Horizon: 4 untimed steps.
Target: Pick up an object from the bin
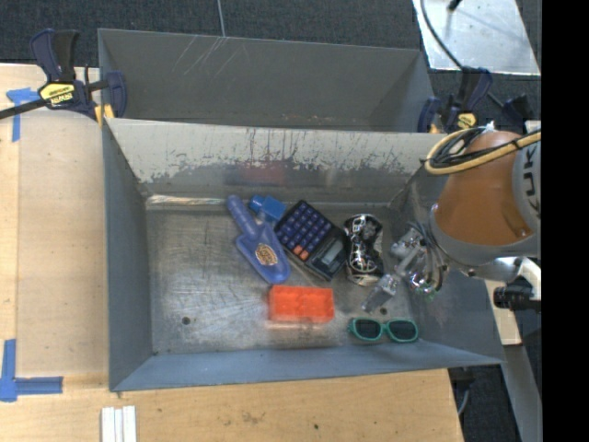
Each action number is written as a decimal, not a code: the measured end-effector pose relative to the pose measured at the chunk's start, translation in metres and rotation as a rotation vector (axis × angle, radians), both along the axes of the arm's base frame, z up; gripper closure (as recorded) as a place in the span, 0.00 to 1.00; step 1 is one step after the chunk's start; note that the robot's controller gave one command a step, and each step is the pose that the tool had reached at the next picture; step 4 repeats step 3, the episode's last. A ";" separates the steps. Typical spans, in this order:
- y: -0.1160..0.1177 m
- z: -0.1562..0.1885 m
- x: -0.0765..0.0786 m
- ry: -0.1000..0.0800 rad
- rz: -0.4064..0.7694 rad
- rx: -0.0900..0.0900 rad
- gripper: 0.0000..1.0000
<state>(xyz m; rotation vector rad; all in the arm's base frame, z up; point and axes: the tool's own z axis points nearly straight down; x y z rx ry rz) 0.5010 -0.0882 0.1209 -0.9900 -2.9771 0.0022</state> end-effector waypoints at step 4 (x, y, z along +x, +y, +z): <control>-0.034 0.083 0.046 -0.008 0.740 -0.001 1.00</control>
Offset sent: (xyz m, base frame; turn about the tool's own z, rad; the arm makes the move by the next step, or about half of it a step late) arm 0.0000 0.0000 0.0000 0.0000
